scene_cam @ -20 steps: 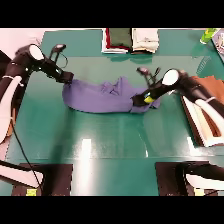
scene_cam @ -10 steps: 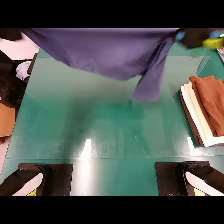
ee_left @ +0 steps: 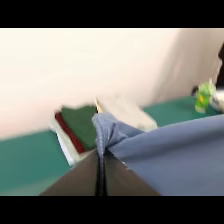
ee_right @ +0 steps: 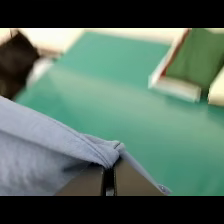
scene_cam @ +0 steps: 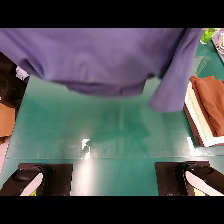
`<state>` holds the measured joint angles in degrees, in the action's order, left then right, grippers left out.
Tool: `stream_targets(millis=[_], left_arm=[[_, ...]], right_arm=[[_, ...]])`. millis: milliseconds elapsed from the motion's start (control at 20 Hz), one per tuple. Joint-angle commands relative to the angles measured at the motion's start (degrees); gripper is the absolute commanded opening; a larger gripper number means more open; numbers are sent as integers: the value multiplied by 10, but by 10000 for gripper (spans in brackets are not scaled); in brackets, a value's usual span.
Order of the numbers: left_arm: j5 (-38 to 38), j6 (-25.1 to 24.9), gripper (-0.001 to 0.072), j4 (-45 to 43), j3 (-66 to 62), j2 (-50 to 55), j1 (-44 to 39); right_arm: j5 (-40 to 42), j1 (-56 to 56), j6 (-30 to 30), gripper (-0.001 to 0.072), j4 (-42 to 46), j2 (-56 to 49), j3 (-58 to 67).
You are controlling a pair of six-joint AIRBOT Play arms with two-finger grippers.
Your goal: Fold the shirts.
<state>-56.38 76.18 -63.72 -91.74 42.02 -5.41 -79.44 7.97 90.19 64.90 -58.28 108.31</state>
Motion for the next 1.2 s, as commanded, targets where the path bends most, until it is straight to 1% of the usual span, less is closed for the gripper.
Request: stream_targets(millis=[0, 50, 100, 200, 300, 350, 450, 500, 550, 600, 650, 700, 800, 850, 900, 1000, 1150], left_arm=[[-170, -1, 26, 12, 13, 82, 0], [-200, -2, 26, 11, 35, 115, 0], [-212, -2, 26, 11, 62, 144, 0], [-200, -2, 26, 1, 135, 194, 0], [-163, -2, 26, -33, 204, 237, 0], [-140, -2, 26, -56, 228, 255, 0], [-102, -2, 27, -104, 252, 286, 0], [-96, -2, 26, -126, 253, 295, 0], [-91, -2, 27, -139, 254, 298, 0], [-91, -2, 27, -145, 253, 298, 0], [-92, -2, 27, -148, 253, 297, 0], [-92, -2, 27, -148, 253, 297, 0], [-92, -2, 27, -148, 253, 297, 0], [-91, -1, 27, -147, 253, 297, 0], [-90, -1, 27, -147, 253, 297, 0], [-90, -1, 27, -145, 253, 297, 0], [-88, -1, 27, -143, 253, 297, 0]], right_arm=[[-78, 34, 19, 17, -3, -30, -87], [-73, 52, 19, 17, -1, -36, -140], [-61, 74, 19, 17, 4, -44, -200], [-11, 114, 18, 17, 18, -62, -316], [56, 136, 17, 18, 17, -89, -406], [86, 137, 16, 19, 16, -107, -434], [118, 137, 16, 19, 16, -138, -454], [125, 137, 16, 19, 17, -147, -455], [127, 137, 2, 27, 16, -150, -454], [124, 136, -7, 165, 17, -147, -454], [119, 130, -7, 384, 17, -139, -454], [114, 120, -7, 464, 21, -125, -455], [108, 96, -7, 464, 46, -79, -469], [98, 79, -7, 514, 61, -54, -485], [80, 61, -7, 607, 72, -32, -503], [63, 30, -7, 613, 71, -2, -556], [95, 5, -7, 613, 65, 9, -633]])
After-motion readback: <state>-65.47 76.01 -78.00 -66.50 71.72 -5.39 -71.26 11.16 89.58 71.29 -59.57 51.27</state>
